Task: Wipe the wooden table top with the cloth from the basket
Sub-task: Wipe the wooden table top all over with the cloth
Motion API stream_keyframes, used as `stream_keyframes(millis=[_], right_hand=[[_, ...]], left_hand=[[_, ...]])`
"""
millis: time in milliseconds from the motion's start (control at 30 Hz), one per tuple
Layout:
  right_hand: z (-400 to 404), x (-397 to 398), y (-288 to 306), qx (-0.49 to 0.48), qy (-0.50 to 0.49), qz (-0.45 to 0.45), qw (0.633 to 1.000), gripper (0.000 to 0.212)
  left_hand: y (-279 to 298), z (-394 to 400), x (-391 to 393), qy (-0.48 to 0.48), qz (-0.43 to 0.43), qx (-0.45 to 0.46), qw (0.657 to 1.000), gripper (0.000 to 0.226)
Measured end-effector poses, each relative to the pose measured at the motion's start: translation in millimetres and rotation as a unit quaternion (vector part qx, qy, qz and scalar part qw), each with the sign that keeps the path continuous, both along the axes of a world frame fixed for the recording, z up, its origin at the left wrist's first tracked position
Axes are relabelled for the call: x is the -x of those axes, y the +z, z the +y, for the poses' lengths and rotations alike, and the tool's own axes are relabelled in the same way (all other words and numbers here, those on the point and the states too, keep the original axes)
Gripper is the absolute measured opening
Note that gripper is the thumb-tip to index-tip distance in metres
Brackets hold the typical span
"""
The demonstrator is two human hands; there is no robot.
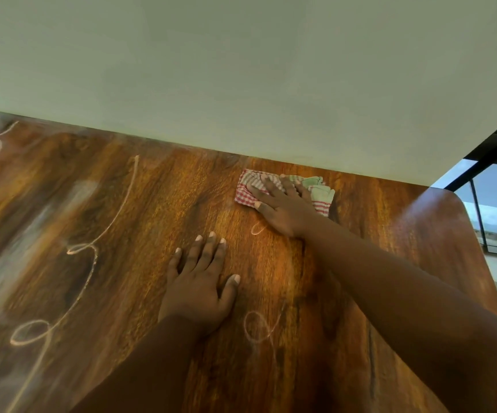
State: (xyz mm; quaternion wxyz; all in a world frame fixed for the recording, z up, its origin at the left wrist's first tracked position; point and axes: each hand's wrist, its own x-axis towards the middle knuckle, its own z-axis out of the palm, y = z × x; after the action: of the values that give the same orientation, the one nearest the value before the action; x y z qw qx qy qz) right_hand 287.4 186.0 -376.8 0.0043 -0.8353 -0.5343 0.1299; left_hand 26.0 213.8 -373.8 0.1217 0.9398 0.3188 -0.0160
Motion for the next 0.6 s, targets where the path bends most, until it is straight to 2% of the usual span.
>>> stream_keyframes(millis=[100,367,600], right_hand=[[0.2,-8.5,1.0,0.001,0.01,0.006,1.0,0.05],[41.0,-28.8,3.5,0.02,-0.067,0.025,0.997,0.05],[12.1,4.8,1.5,0.006,-0.049,0.012,0.999,0.051]], left_hand=[[-0.4,1.0,0.5,-0.001,0.006,0.0,1.0,0.069],[0.4,0.2,0.1,-0.004,0.004,0.006,1.0,0.072],[1.2,0.2,0.7,-0.002,-0.002,0.007,1.0,0.073]])
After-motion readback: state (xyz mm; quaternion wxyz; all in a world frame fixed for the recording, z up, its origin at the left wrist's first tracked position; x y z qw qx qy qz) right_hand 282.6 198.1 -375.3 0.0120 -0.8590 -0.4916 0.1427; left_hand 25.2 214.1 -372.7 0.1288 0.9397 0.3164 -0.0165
